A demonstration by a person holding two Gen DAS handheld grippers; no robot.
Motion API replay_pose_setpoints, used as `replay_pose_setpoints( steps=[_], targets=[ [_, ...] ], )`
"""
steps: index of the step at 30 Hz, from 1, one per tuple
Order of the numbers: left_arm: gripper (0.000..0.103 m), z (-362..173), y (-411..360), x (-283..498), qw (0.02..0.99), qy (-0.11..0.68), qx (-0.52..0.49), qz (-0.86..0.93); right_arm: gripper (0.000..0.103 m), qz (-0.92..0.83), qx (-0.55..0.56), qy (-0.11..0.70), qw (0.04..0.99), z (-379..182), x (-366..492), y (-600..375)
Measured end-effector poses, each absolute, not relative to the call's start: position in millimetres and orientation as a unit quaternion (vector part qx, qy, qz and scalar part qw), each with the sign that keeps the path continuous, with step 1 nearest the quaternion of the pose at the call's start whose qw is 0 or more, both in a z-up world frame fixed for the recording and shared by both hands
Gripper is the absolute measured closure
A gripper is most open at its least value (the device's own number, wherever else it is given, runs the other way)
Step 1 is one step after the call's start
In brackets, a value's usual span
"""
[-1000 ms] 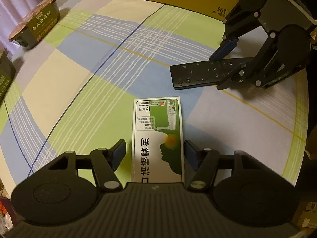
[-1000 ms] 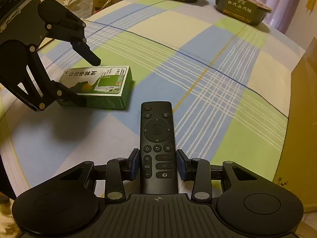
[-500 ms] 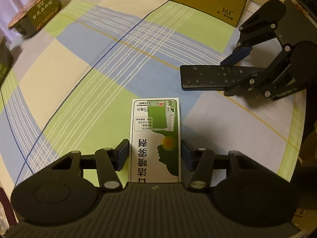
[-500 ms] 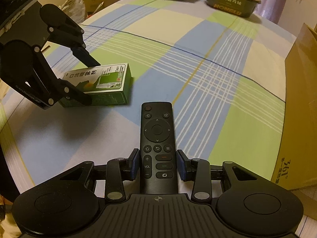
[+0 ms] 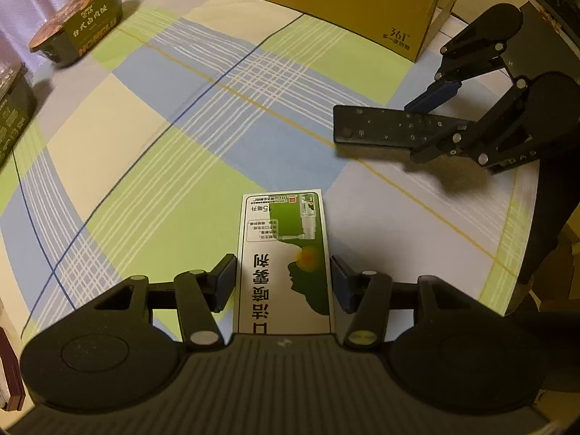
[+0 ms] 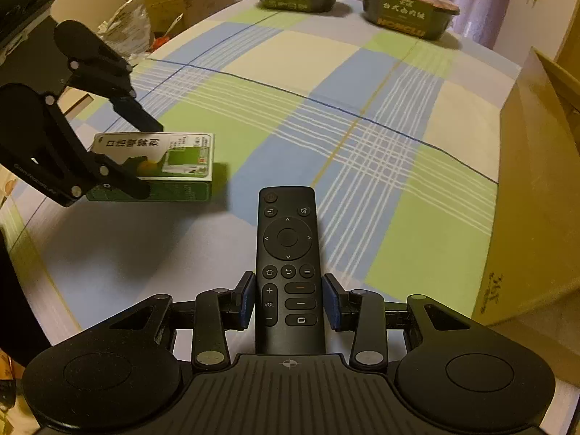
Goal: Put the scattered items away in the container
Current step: 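Lift the medicine box and black remote with both grippers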
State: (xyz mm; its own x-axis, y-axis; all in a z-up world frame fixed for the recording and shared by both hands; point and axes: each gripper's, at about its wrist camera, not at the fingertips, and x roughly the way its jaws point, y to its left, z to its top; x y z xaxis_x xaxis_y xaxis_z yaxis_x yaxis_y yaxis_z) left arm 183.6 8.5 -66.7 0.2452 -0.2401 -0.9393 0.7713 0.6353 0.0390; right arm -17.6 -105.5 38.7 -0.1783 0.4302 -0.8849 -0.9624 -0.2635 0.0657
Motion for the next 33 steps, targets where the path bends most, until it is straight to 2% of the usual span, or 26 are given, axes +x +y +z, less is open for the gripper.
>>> replay_pose_setpoints(
  steps=[14,33],
  targets=[
    [0.053,-98,-9,181,0.727,0.547,0.248,-0.333,0.062,0.680,-0.401,0.355,0.500,24,-18,-108],
    [0.053,-48,-4,153,0.740,0.528,0.280,-0.309,0.062,0.692,-0.387,0.320,0.518,72,-25,-127]
  ],
)
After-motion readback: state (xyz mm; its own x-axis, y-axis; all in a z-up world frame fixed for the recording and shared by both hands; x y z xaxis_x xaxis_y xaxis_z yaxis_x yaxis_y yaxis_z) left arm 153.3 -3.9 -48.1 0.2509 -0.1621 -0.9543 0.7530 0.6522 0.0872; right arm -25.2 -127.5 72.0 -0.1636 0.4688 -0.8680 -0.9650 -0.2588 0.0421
